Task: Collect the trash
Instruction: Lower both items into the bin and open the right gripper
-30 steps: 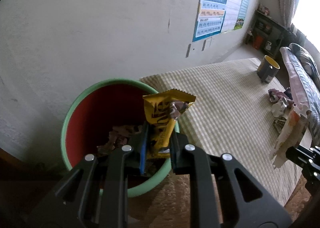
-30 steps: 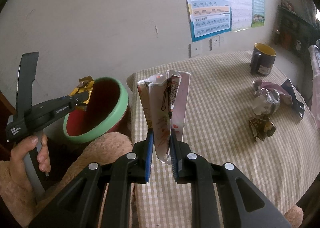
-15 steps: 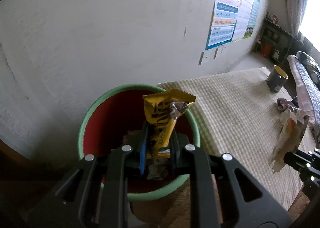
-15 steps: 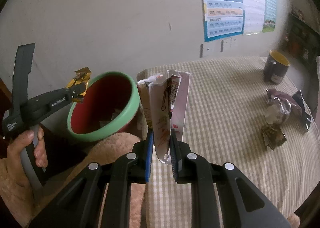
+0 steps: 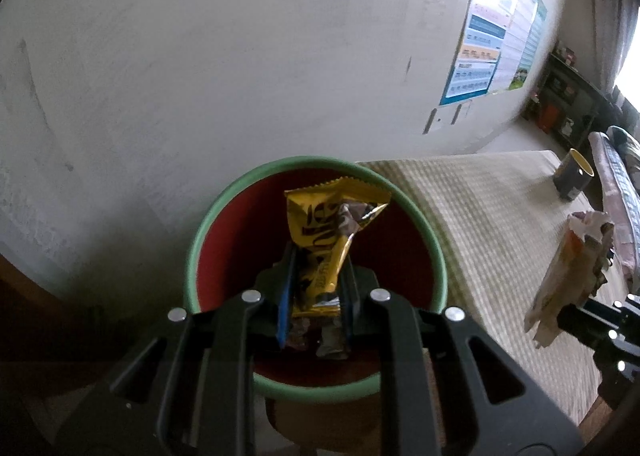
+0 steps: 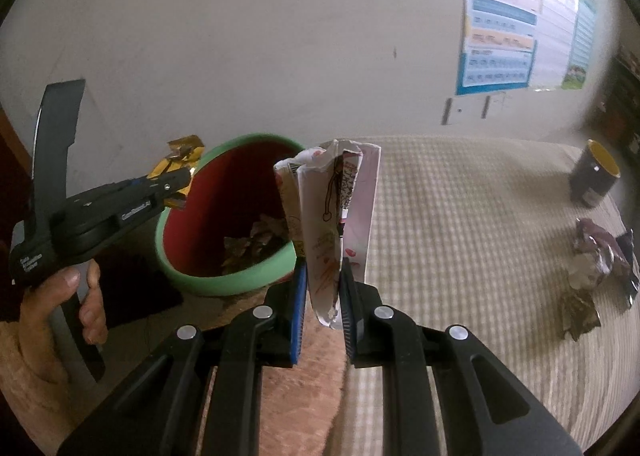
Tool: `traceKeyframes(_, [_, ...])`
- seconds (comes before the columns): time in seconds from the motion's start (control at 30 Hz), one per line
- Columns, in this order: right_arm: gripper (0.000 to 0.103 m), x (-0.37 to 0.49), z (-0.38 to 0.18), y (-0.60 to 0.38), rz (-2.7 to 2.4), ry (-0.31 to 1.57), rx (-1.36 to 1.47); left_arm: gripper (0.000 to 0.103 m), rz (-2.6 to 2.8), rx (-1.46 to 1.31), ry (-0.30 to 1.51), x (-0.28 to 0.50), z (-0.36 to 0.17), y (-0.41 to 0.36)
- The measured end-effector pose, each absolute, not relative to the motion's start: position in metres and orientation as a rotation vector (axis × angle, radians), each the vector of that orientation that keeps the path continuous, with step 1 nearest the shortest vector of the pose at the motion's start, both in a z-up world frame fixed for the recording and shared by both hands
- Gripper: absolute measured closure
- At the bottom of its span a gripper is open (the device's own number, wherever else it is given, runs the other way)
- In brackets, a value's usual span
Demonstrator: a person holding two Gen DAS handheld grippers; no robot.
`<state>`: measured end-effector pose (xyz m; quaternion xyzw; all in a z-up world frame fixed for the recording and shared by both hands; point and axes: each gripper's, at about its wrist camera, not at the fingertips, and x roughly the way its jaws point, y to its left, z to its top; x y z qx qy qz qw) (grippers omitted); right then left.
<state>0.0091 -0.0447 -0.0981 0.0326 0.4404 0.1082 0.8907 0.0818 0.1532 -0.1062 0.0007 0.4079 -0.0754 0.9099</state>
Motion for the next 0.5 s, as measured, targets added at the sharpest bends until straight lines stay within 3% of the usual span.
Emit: traceKeyframes(0.5, [0.087, 0.046, -0.094, 0.000, 0.288, 0.915, 0.034, 0.086, -0.117, -0.035, 0.850, 0.087, -0.113, 0.181])
